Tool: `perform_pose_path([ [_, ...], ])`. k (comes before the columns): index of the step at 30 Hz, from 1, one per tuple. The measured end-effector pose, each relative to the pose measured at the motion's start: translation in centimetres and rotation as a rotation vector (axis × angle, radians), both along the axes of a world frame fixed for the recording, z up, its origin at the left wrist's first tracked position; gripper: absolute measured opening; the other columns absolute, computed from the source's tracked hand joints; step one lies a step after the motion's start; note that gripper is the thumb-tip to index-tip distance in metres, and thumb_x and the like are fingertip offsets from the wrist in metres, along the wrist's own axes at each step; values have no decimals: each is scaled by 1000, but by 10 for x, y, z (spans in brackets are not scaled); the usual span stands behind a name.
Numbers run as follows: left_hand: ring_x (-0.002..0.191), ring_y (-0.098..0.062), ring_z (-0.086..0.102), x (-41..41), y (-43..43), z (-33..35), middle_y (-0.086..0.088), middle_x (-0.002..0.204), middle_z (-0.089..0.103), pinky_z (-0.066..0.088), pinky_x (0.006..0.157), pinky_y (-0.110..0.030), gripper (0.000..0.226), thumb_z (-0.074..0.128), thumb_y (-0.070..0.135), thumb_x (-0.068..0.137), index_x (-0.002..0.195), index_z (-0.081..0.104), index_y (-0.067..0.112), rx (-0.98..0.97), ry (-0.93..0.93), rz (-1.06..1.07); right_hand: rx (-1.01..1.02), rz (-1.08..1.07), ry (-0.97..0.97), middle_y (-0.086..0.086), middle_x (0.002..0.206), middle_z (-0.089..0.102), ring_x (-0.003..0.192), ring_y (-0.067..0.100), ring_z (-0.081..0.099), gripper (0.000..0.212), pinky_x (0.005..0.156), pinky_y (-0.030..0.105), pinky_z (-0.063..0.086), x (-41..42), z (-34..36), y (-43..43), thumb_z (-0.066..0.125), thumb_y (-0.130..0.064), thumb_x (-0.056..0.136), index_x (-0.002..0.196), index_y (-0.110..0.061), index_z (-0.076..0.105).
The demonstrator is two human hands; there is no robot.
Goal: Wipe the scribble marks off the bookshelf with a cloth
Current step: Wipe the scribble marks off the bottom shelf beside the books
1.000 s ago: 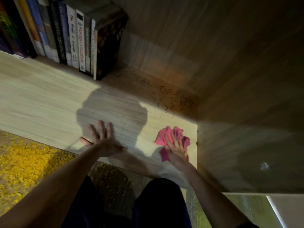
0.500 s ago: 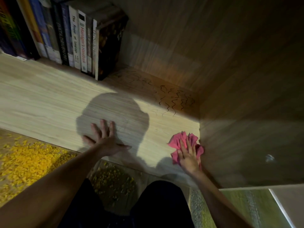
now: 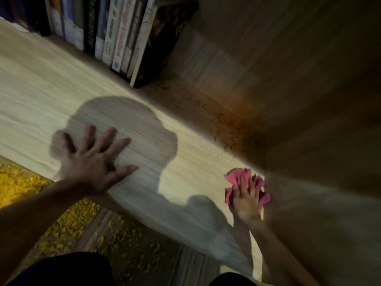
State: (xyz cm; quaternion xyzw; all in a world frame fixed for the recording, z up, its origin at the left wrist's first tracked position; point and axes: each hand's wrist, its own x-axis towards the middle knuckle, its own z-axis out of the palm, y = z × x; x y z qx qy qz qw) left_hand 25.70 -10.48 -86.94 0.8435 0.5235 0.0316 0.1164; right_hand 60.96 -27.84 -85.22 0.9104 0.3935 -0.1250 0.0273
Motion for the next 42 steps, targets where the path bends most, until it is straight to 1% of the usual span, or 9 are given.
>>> perform_pose_path([
  [4, 146, -28, -15, 2, -2, 1, 10, 161, -4, -28, 103, -53, 98, -6, 90, 57, 147, 3, 52, 5, -40, 9, -36, -118, 79, 1, 161, -9, 147, 28, -11, 55, 116, 49, -4, -43, 17, 95, 20, -46, 103, 153, -32, 1],
  [11, 146, -30, 8, -1, -4, -1, 8, 157, 19, -9, 107, -57, 91, -4, 91, 67, 144, 23, 51, 66, -84, 17, 6, 759, 113, -21, 149, -21, 140, 11, -25, 48, 112, 43, -17, -113, 11, 126, 23, -41, 104, 138, -45, -10],
  [16, 132, -42, 41, 2, -1, -8, -2, 142, 50, 10, 105, -59, 78, 11, 81, 82, 133, 53, 40, 143, -80, -26, 56, 509, 107, -6, 161, 0, 148, 17, 2, 49, 120, 41, 5, -56, 3, 195, 24, -38, 104, 151, -35, 12],
  [20, 125, -42, 48, 4, -1, -15, -5, 133, 58, 17, 102, -60, 76, 14, 78, 85, 126, 61, 35, 212, -125, 0, -4, 298, -27, 1, 160, -12, 146, 25, -16, 60, 114, 47, -17, -57, 4, 271, 31, -38, 102, 153, -31, -1],
  [23, 129, -38, 42, 2, -1, -15, -2, 134, 57, 16, 103, -63, 75, 17, 79, 84, 126, 61, 36, 215, -133, 6, -36, 186, 0, 5, 160, -12, 145, 30, -15, 71, 115, 50, -12, -73, 17, 313, 36, -44, 100, 152, -26, -8],
  [29, 131, -36, 34, 3, -3, -11, -3, 136, 56, 14, 101, -67, 72, 36, 79, 74, 126, 61, 36, 199, -160, 7, 31, 331, 25, 10, 159, 8, 145, 32, 4, 71, 116, 52, 2, -91, 15, 368, 30, -52, 93, 153, -24, 5],
  [33, 131, -38, 39, 0, -2, -10, -3, 136, 56, 13, 103, -65, 72, 35, 79, 74, 126, 60, 36, 180, -151, 4, 64, 709, 133, 11, 156, 21, 142, 33, 22, 65, 116, 52, 17, -128, 10, 318, 17, -44, 94, 150, -14, 26],
  [37, 128, -42, 45, 3, -3, -12, -4, 136, 56, 8, 105, -62, 73, 35, 80, 74, 127, 61, 36, 196, -136, 7, -12, 1272, 219, -15, 151, 1, 143, 8, -5, 57, 112, 32, -9, -122, 18, 233, 16, -52, 94, 145, -28, 4],
  [42, 128, -41, 46, 3, -2, -13, -4, 136, 56, 15, 103, -63, 71, 32, 79, 77, 127, 61, 37, 212, -137, 23, 150, 939, 191, 18, 155, 21, 145, 21, 15, 50, 118, 28, 10, -78, 2, 298, 27, -32, 103, 145, -4, 32],
])
